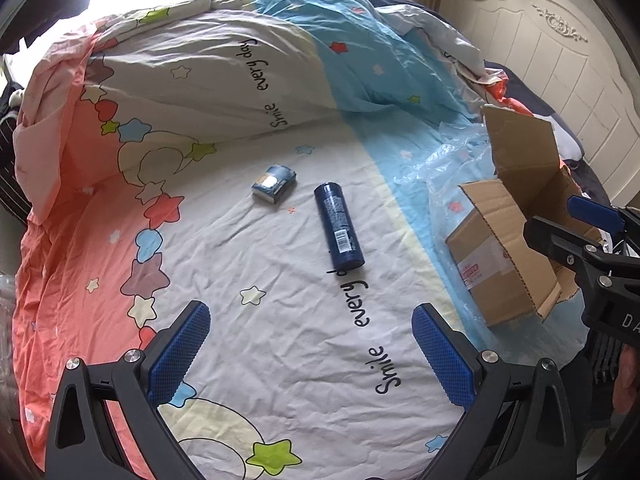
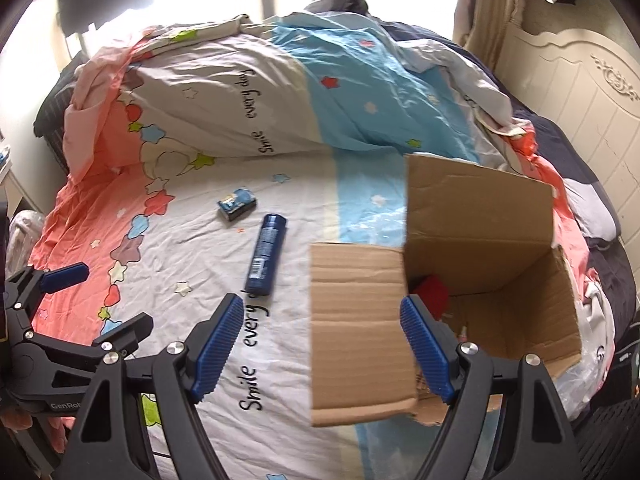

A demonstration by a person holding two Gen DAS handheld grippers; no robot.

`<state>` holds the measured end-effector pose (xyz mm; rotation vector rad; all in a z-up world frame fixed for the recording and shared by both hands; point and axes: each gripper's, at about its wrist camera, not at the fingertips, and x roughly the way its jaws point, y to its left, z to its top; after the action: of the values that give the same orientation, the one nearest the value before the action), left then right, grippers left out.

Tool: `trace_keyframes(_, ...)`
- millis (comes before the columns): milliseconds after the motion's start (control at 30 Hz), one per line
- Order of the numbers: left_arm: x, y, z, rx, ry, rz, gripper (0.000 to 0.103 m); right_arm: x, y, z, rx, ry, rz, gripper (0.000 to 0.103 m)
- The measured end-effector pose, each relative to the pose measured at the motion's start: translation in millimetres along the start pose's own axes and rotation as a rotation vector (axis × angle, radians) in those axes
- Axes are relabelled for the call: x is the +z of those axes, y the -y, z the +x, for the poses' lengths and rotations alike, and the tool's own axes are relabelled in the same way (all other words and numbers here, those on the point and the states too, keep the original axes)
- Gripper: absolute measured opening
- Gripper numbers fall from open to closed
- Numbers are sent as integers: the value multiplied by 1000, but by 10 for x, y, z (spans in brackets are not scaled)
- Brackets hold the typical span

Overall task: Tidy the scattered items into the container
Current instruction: 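Withdraw both grippers from the box toward the tissue pack and shampoo bottle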

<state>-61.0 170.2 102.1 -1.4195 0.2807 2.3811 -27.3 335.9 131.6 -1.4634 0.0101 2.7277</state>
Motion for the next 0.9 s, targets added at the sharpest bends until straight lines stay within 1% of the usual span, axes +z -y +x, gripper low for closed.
trace_keyframes(200, -64, -135, 54, 25, -9, 34, 103, 51, -280, 102, 33, 2, -45, 78)
trace_keyframes(400, -73, -232, 208, 38, -33, 46, 103, 132, -440, 159, 66, 39, -40, 78)
trace_keyframes(533, -52, -291, 314, 40, -46, 67, 103, 161, -503, 252, 78, 34, -39, 78)
trace_keyframes(633, -7, -319, 400, 33, -56, 105, 103, 158, -539, 321, 93, 40, -50, 78)
trace_keyframes(733, 39, -329, 507, 1, -77, 156, 103, 160, -563, 403, 107, 55, -55, 78)
trace_keyframes(800, 60, -333, 580, 0, -83, 183, 103, 169, -577, 464, 109, 61, -55, 78)
trace_keyframes(900, 88, -361, 692, -12, -101, 196, 103, 190, -606, 564, 117, 53, -59, 78)
